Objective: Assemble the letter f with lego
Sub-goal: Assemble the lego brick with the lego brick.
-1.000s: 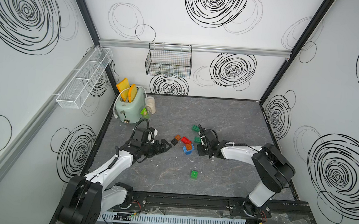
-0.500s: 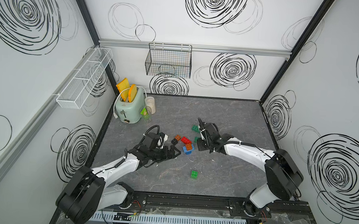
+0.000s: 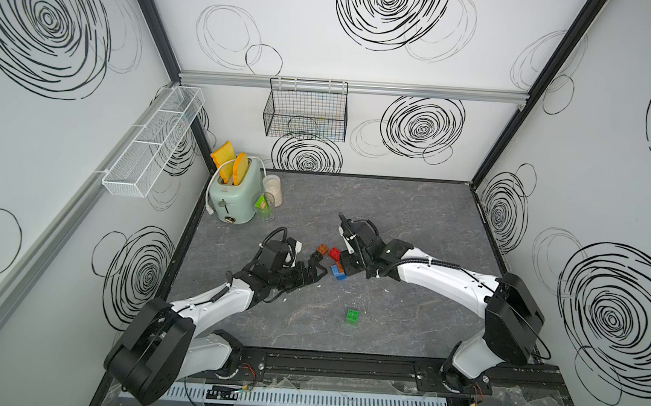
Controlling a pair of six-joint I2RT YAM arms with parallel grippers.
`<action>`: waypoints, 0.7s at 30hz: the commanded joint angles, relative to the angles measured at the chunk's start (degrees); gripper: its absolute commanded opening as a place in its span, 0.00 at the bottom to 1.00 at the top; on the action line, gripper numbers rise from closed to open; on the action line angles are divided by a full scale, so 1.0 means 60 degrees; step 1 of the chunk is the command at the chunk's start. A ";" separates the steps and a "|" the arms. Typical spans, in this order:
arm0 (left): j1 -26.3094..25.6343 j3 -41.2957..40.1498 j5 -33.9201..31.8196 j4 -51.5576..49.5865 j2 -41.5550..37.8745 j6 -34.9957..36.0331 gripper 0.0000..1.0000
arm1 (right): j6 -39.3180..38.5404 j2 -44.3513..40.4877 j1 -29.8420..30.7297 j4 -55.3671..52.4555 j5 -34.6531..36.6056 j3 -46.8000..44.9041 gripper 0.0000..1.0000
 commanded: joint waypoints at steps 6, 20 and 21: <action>0.0089 -0.0113 -0.0048 0.0555 0.0097 -0.0221 0.98 | -0.0080 0.0466 0.0181 -0.0399 0.0073 0.0287 0.38; 0.0096 -0.0175 -0.0092 0.0566 0.0157 -0.0208 0.98 | -0.0099 0.0641 0.0212 -0.0427 0.0124 0.0533 0.38; 0.0095 -0.0196 -0.0090 0.0571 0.0157 -0.0224 0.98 | -0.0111 0.0705 0.0215 -0.0464 0.0138 0.0564 0.38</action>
